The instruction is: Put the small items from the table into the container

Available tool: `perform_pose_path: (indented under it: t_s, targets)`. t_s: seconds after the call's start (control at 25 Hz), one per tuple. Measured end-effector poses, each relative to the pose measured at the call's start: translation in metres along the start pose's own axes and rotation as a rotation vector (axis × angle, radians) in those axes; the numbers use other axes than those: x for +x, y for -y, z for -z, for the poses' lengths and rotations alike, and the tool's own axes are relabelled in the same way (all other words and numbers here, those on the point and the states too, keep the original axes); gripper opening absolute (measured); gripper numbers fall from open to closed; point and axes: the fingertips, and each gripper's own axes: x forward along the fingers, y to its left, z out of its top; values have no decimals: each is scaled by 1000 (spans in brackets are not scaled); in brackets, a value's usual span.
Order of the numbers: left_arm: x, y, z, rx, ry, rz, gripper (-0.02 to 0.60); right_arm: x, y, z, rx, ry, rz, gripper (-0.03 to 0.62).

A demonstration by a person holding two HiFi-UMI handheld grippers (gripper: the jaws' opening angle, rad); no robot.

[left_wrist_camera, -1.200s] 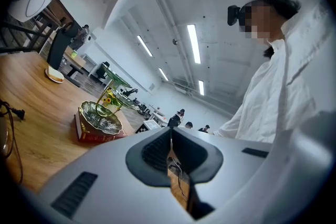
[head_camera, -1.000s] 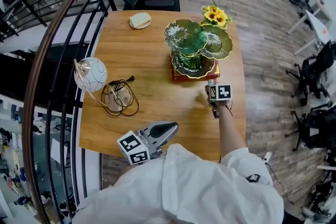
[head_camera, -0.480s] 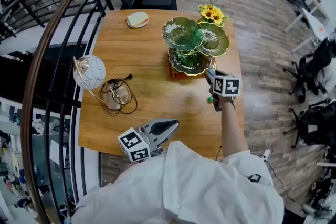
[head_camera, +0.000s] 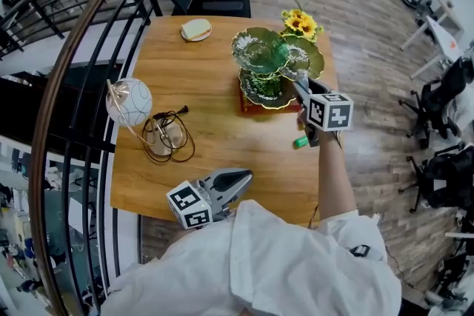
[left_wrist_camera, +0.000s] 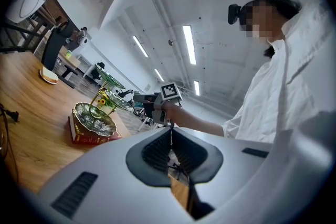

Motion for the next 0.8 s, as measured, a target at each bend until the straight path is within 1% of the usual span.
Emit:
perform_pose_path:
  t_s: [0.24,0.4,0.6,0.8]
  targets:
    - [-2,-3,-2,-3,7,0,9,-10,-9,-43,-57,72,-14,173]
    - [-1,-4,-5,-8,4,0,9,-9,-17,-70,-122,105,-17,173]
    - [-4,-6,-5,-13,2,-10,9,-2,-28,-91,-143,131,-49,173]
    - [-8,-13,-4,-24,8,-19,9,17,-41,-104,-182,123,-72,173]
